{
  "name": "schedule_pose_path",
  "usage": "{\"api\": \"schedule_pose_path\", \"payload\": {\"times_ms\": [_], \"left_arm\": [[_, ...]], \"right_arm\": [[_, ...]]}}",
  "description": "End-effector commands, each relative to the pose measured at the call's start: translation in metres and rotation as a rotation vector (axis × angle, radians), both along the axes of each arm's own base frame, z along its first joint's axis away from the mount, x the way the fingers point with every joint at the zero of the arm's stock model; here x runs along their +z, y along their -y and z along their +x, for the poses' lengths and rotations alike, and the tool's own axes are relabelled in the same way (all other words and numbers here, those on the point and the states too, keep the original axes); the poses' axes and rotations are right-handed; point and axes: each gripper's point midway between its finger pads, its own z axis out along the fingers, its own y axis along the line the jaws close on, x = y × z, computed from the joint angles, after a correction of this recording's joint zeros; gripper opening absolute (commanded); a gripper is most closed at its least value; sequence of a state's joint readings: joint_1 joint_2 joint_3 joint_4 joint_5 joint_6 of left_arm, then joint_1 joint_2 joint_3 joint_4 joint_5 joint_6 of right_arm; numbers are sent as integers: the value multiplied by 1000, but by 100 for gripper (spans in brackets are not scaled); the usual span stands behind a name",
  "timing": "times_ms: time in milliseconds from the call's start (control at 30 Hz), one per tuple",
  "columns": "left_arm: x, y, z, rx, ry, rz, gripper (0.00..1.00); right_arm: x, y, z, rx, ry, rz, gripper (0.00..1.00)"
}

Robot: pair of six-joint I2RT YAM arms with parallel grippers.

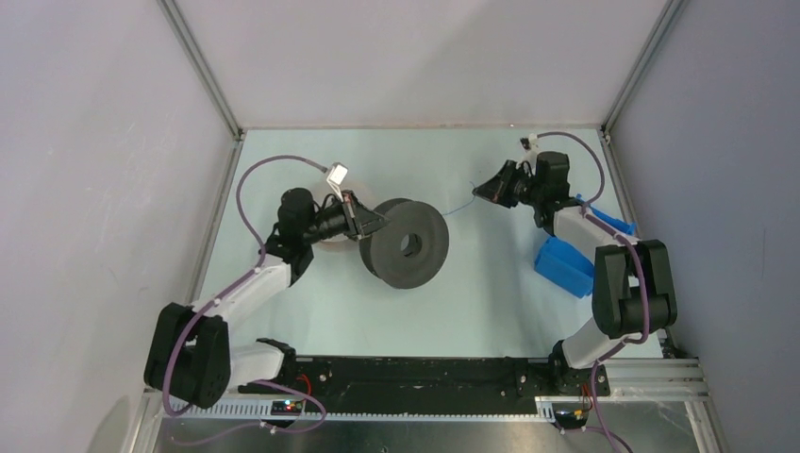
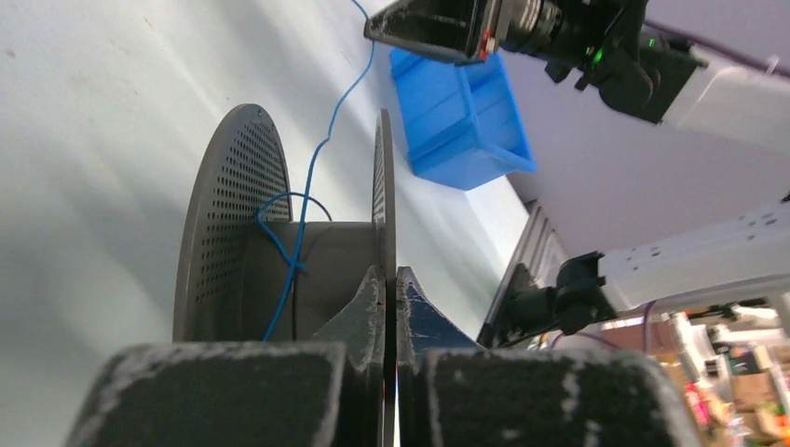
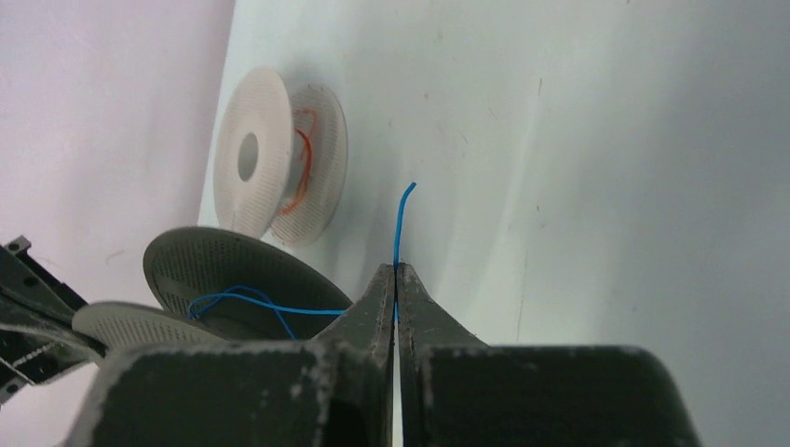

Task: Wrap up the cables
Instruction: Wrap the cable around the cable reel.

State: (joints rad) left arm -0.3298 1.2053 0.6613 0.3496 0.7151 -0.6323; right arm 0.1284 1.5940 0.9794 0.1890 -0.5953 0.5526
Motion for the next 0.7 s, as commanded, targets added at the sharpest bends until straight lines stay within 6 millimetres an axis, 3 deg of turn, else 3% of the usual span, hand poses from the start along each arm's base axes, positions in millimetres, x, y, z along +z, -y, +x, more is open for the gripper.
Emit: {"api": "schedule_pose_path", "payload": {"times_ms": [0, 267, 667], "left_arm": [[28, 3, 8, 7, 21, -160, 0], [9, -11, 26, 123, -87, -270, 0], [-10, -20, 43, 213, -108, -298, 0]], "right_arm": [[6, -7, -13, 34, 58, -18, 0], [-5, 1, -38, -6, 95, -81, 0], [-37, 8, -99, -38, 100, -296, 0]]}}
